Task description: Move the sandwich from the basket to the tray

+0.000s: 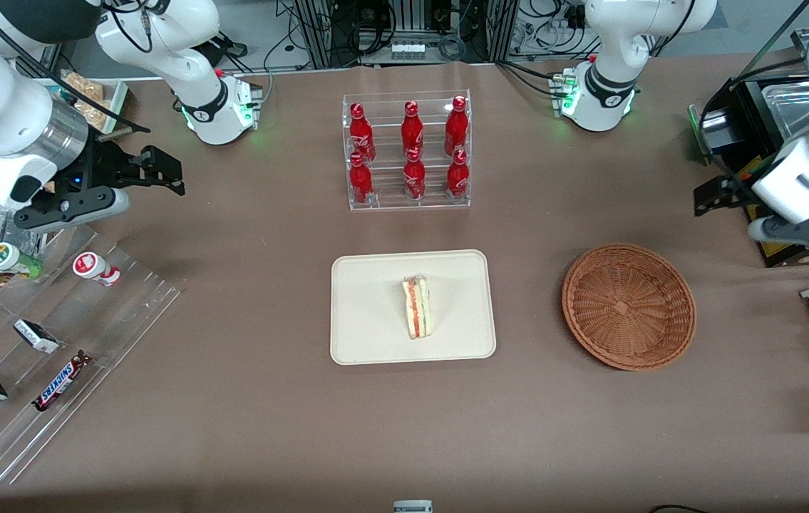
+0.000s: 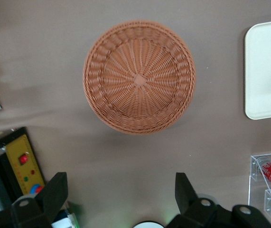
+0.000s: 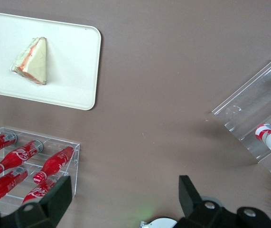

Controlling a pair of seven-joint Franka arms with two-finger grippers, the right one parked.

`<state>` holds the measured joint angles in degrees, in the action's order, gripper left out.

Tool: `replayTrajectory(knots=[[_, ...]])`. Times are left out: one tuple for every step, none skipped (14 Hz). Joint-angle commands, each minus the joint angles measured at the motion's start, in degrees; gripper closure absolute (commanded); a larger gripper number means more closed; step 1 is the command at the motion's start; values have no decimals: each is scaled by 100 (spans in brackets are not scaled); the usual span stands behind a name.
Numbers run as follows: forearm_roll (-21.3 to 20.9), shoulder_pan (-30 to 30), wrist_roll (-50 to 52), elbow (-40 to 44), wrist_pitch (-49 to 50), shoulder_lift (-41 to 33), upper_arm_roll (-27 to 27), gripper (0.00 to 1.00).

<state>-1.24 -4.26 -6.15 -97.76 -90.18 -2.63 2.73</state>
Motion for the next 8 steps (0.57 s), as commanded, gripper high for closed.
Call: replayTrajectory(knots=[[-8, 285, -351, 379, 149, -88, -317, 0], [62, 285, -369, 459, 280, -97, -300, 0], [71, 294, -378, 512, 325, -80, -291, 0], [54, 277, -369, 504, 334, -71, -291, 0], [10, 268, -317, 495, 326, -53, -308, 0], [1, 268, -308, 495, 299, -36, -308, 0], [1, 276, -299, 495, 308, -35, -300, 0], [10, 285, -299, 486, 325, -44, -291, 0]])
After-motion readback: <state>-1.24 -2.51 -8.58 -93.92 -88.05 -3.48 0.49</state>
